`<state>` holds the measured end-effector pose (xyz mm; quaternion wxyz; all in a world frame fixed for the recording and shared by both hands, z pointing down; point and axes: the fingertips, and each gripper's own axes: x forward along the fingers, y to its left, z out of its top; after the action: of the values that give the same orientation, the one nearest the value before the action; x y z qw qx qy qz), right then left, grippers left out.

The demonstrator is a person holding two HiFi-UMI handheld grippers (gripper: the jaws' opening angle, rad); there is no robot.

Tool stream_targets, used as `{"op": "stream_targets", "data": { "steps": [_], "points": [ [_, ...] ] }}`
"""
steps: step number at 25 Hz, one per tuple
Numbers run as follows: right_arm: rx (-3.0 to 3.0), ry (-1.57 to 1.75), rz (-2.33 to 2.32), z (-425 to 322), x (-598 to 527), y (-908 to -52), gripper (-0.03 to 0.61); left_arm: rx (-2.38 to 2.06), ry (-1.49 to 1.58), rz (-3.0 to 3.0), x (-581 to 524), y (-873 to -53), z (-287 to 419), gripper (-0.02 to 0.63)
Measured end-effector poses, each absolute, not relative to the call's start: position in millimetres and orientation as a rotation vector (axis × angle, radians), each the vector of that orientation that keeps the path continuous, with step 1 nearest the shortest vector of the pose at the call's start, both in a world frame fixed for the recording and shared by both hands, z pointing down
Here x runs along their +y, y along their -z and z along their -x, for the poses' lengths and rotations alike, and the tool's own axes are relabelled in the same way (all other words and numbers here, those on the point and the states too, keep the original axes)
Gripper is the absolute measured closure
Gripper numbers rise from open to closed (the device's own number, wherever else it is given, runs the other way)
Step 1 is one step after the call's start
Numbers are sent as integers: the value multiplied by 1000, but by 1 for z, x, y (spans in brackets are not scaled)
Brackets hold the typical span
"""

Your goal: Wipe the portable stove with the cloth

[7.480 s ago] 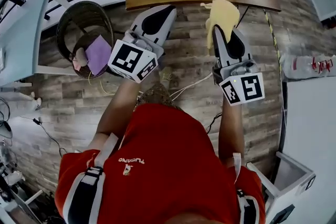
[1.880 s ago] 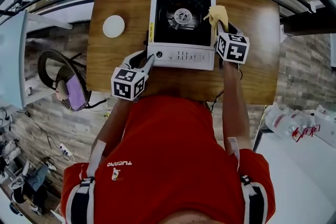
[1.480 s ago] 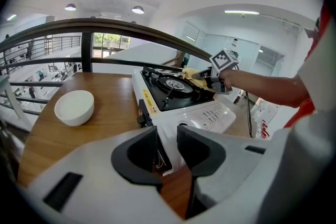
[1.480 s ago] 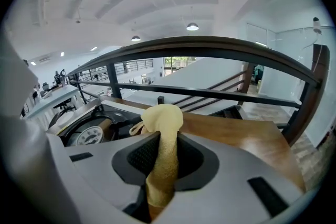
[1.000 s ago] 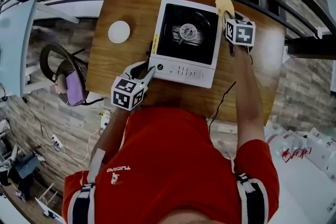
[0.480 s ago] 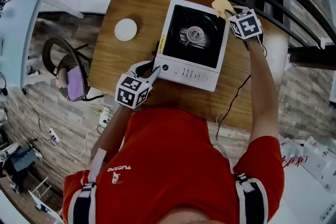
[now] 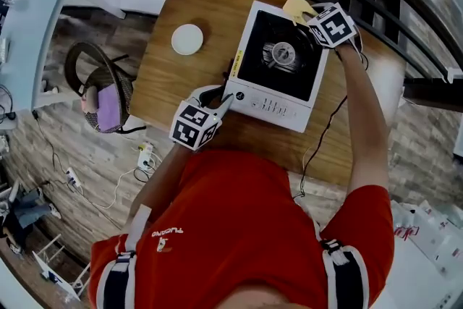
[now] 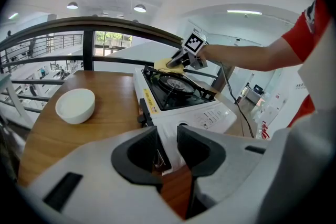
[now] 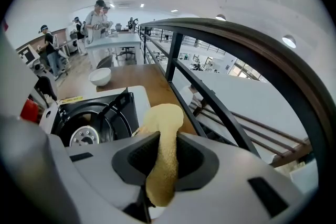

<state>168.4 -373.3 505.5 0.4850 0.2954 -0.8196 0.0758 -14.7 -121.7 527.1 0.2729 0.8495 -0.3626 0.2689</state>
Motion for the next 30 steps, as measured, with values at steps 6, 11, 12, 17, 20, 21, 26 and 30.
{"op": "stream_targets", "data": {
  "steps": [6, 11, 12, 17, 20, 21, 26, 30],
  "points": [
    [-2042, -155, -663, -119, -382, -503, 491, -962, -739, -2290, -121, -527, 14, 492],
    [-2063, -129, -610, -82, -389, -507, 491, -948, -744, -2291, -121, -527, 12, 492],
    [-2070, -118, -602, -74, -391, -506, 491, -945, -746, -2291, -121, -526, 12, 492],
    [-2104, -84, -572, -37, -398, -503, 491, -927, -759, -2300, -120, -525, 13, 492],
    [-2117, -68, -551, -19, -401, -502, 491, -916, -767, -2307, -121, -525, 14, 492],
    [-2121, -62, -543, -14, -401, -501, 491, -914, -767, -2308, -121, -525, 14, 492],
    [-2125, -39, -496, 5, -397, -501, 491, -908, -773, -2306, -119, -527, 13, 492],
    [-2099, 46, -492, 15, -393, -497, 491, -906, -763, -2311, -121, -526, 15, 492]
  ]
}}
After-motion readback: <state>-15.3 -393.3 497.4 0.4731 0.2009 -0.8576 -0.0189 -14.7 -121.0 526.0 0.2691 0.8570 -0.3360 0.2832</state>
